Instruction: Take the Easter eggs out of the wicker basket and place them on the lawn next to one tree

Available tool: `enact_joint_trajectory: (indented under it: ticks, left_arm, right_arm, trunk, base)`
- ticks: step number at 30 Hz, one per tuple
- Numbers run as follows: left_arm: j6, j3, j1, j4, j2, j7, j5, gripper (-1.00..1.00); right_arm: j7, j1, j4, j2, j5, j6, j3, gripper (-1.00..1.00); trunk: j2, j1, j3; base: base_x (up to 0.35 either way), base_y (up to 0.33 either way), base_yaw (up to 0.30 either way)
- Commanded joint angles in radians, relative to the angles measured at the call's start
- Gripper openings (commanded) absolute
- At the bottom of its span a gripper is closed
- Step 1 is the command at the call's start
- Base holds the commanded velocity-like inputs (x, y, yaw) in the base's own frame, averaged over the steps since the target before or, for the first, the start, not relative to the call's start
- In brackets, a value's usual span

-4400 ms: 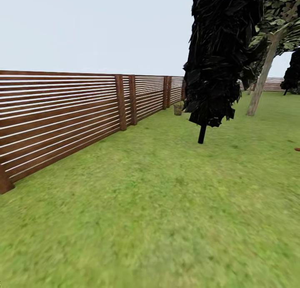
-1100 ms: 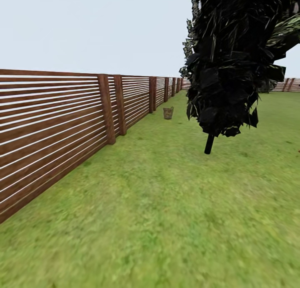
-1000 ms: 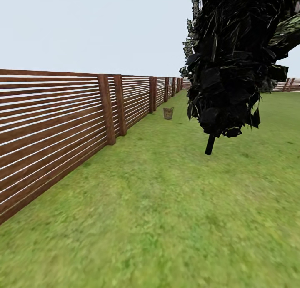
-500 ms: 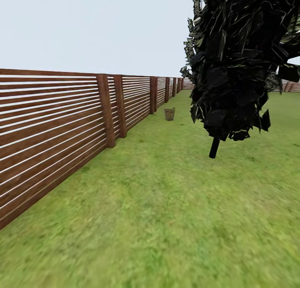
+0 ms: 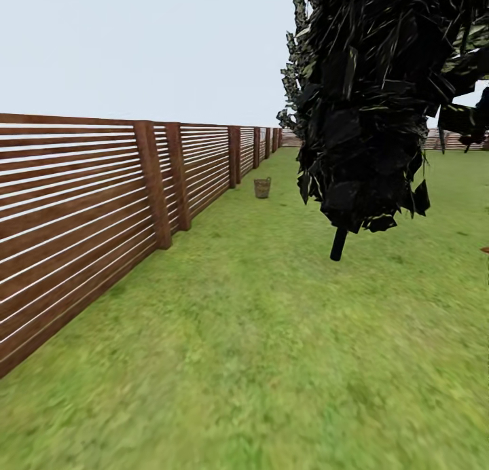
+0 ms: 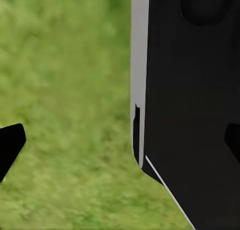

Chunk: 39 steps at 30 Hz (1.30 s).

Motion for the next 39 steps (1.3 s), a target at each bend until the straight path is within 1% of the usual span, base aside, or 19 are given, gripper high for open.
enact_joint_trajectory:
  ticks: [1,28,39]
  left_arm:
    - [0.001,0.000,0.001,-0.002,0.000,-0.001,-0.001,1.00]
    - [-0.001,0.000,0.001,-0.002,0.000,-0.001,-0.001,1.00]
    - [-0.001,0.000,0.001,-0.002,0.000,-0.001,-0.001,1.00]
  right_arm:
    - [0.001,0.000,0.001,0.000,0.003,-0.002,-0.001,1.00]
    - [-0.002,0.000,0.001,0.001,0.003,-0.002,-0.001,1.00]
    - [-0.002,0.000,0.001,0.001,0.004,-0.002,0.000,1.00]
  trunk:
    - [0.000,0.001,0.000]
    - [0.000,0.001,0.000]
    - [0.000,0.001,0.000]
  base:
    - [0.335,0.086,-0.062]
    - [0.335,0.086,-0.005]
    - [0.335,0.086,-0.119]
